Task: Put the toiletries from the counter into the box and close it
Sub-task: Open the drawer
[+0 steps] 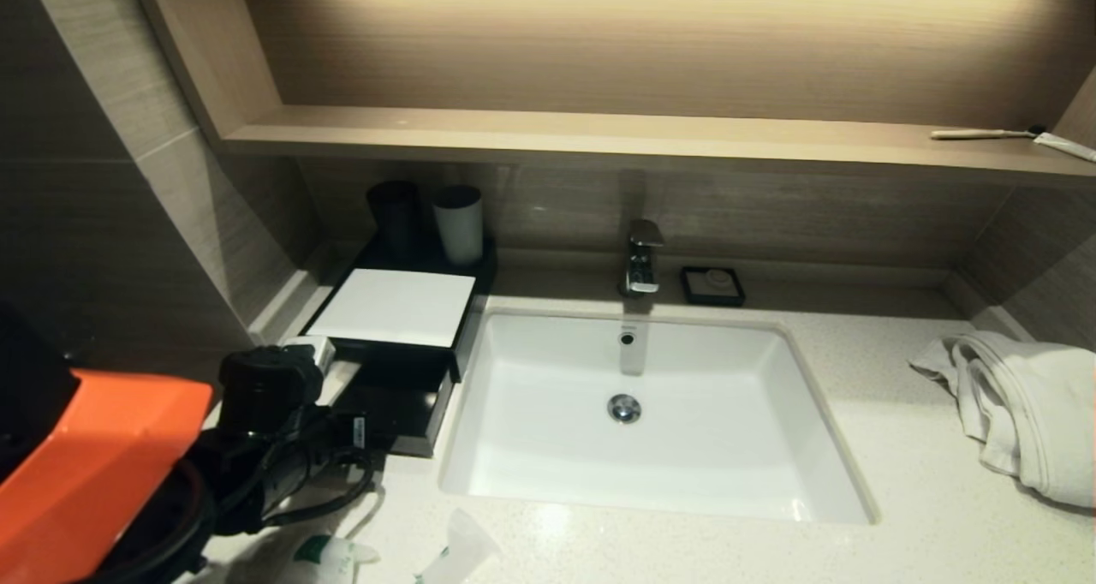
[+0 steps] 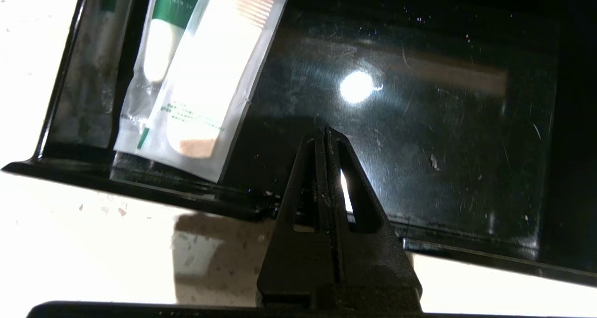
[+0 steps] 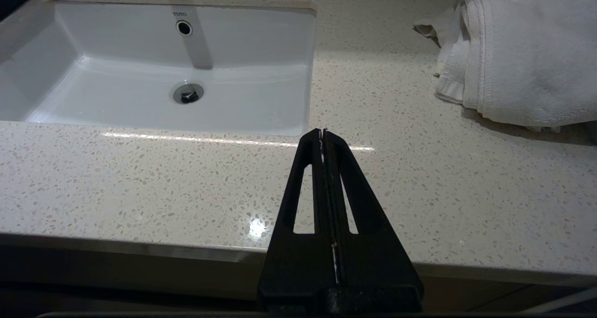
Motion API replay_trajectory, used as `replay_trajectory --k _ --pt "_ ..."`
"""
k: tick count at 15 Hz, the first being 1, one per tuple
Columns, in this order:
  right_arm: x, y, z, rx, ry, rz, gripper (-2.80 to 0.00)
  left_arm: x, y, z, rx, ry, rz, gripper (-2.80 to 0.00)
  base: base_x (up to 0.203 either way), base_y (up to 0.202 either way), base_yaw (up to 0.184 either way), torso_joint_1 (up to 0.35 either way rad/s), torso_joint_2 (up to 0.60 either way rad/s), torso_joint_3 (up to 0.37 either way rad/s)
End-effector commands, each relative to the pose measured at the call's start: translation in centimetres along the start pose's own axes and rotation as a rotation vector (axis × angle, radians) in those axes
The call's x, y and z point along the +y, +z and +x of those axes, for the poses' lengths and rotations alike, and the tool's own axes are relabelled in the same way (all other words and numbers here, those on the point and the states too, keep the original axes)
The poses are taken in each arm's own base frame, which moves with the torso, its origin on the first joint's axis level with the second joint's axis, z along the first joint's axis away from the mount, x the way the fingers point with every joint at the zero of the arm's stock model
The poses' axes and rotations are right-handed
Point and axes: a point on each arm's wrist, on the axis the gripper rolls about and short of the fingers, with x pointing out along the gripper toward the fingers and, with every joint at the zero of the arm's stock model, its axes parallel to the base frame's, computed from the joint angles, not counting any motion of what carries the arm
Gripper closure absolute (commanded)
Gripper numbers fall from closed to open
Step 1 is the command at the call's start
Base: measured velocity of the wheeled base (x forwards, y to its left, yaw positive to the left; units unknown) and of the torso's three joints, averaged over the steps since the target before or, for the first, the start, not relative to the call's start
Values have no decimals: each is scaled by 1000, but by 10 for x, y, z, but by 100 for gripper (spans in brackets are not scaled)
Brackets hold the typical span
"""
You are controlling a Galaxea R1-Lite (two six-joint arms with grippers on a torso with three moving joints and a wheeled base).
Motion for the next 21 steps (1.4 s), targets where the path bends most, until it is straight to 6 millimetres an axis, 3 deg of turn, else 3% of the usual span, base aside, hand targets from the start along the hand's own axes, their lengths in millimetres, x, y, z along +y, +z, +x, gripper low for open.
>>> replay_trajectory --k 1,9,14,21 --pt "0 0 0 0 1 0 0 1 0 -4 -6 0 -2 0 0 0 0 0 0 0" --pt "0 0 0 0 1 0 0 2 -4 -15 -3 -7 3 0 0 0 0 0 0 0" --pt "0 0 0 0 1 0 0 2 15 -28 -91 -18 -19 0 0 0 0 0 0 0" --pt "0 0 0 0 1 0 0 12 40 -80 -173 -29 -34 0 0 0 0 0 0 0"
